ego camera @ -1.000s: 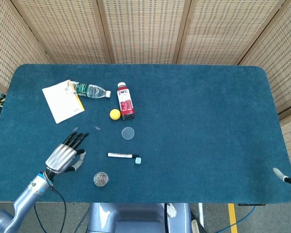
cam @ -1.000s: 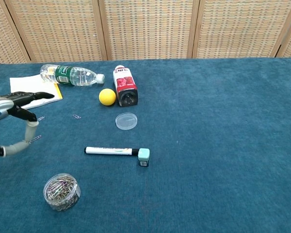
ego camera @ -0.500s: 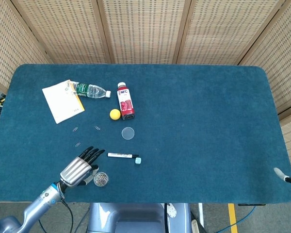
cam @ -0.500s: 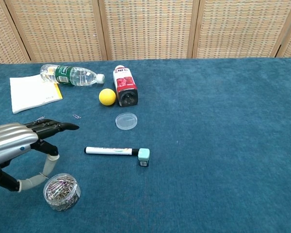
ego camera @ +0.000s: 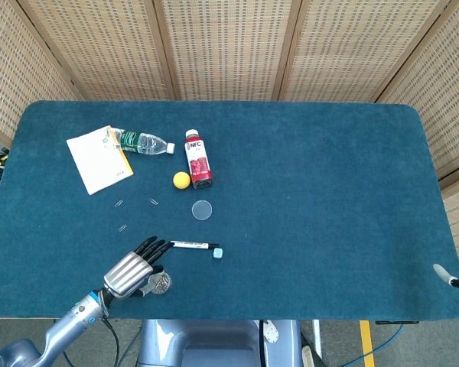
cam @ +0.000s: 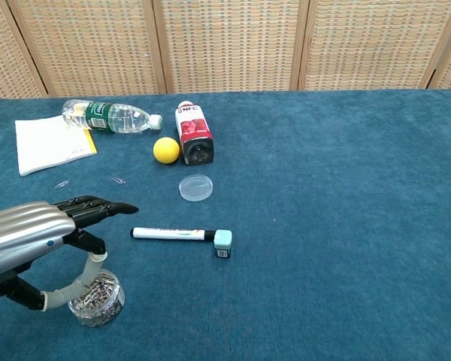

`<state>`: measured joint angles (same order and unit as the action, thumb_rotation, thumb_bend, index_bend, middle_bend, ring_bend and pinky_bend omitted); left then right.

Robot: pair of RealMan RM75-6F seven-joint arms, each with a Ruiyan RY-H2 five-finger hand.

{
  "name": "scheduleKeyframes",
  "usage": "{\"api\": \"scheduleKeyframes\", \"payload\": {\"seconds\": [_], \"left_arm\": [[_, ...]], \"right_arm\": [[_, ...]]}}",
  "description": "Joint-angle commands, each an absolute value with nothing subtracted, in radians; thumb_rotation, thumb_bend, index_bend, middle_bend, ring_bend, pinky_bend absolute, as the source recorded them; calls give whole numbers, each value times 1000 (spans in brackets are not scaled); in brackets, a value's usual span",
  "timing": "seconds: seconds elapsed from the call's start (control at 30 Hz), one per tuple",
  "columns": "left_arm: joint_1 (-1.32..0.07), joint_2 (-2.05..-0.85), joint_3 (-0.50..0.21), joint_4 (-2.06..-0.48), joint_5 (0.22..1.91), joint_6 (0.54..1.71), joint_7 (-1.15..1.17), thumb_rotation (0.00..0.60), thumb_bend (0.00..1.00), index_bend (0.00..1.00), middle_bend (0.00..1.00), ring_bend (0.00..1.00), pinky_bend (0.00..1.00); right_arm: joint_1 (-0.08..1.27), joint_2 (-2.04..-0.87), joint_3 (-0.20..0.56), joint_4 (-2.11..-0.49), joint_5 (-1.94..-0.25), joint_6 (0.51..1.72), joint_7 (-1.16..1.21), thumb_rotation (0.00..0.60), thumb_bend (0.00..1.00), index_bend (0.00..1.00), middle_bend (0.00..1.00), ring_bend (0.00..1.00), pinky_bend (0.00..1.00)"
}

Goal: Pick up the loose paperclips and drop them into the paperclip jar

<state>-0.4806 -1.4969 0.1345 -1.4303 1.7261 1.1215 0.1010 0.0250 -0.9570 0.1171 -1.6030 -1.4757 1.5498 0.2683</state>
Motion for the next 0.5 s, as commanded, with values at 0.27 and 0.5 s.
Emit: {"api": "scheduleKeyframes", "payload": {"seconds": [0.27, 0.5], "left_arm": [[-486, -1476, 139, -1434, 1756, 1165, 32, 600, 314, 281, 0, 0, 0], [-473, -1402, 71, -1422, 1689, 1234, -22, 600, 434, 332, 0, 0, 0]], "right_arm": [[25, -957, 116, -1603, -1477, 1549, 267, 600, 0, 37, 0, 0, 0], [24, -957, 115, -1605, -1481, 1553, 267, 600, 0, 37, 0, 0, 0]]}}
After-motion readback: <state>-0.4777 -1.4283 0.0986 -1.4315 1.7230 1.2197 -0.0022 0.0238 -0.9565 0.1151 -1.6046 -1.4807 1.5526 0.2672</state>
